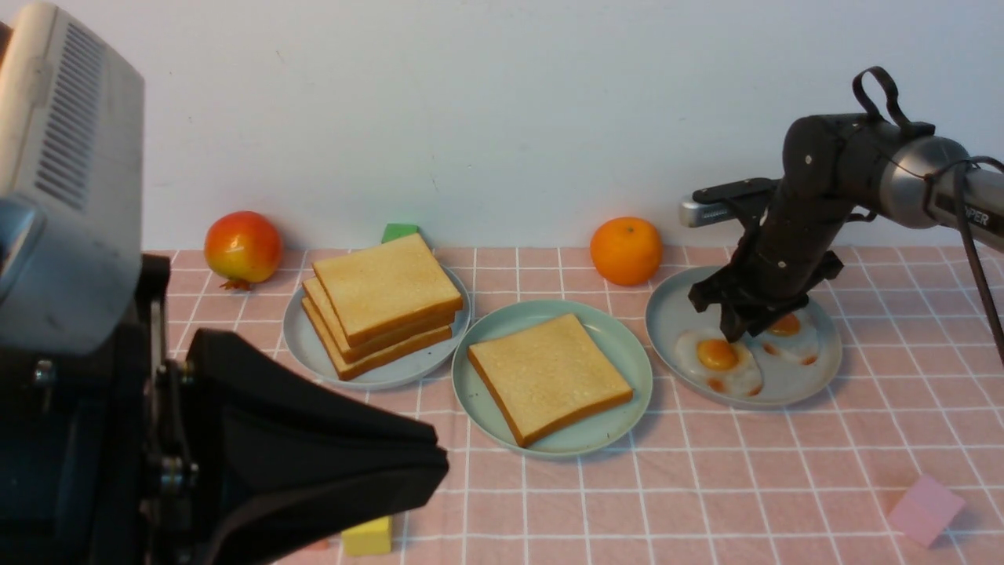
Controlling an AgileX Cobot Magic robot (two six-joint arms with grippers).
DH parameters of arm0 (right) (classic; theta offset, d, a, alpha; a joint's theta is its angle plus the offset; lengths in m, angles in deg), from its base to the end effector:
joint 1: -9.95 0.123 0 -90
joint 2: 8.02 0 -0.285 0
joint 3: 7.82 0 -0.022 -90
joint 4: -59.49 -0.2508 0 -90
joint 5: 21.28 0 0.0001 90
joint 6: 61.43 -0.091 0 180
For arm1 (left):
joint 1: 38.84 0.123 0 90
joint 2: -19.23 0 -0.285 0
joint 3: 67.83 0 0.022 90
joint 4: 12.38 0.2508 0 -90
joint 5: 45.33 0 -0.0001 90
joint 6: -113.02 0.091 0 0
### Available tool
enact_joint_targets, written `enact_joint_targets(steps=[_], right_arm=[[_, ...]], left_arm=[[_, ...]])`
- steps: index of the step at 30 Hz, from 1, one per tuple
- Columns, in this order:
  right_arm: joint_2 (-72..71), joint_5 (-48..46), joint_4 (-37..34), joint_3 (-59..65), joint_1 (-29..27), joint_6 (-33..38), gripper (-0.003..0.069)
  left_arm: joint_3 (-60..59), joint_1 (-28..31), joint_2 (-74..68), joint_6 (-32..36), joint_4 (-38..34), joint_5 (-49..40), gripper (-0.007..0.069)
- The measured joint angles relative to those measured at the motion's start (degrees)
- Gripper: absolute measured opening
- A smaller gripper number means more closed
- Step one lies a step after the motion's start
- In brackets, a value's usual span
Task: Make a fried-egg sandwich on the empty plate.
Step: Use the right arm to grab a fried egg
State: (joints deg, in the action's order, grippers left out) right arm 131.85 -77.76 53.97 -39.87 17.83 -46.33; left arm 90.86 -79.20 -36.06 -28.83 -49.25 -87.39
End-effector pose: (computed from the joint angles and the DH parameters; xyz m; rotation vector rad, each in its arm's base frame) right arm 0.4824 0.0741 0.1636 -0.5107 2.8152 0.1004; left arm 0.0933 -0.1274 0.4049 1.0833 1.6879 -0.7600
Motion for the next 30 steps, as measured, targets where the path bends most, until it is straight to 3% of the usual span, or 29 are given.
enact_joint_targets(steps=[8, 30], right_arm=[[0.1, -1.0, -2.4, -0.1, -0.2, 0.0, 0.0161], [-0.2, -3.4, -3.3, -0.5, -0.2, -1.3, 0.0174]], left_arm=[[0.0, 0.0, 0.0, 0.0, 0.0, 0.1, 0.0078], [0.0, 0.0, 0.0, 0.0, 0.0, 0.2, 0.0088]])
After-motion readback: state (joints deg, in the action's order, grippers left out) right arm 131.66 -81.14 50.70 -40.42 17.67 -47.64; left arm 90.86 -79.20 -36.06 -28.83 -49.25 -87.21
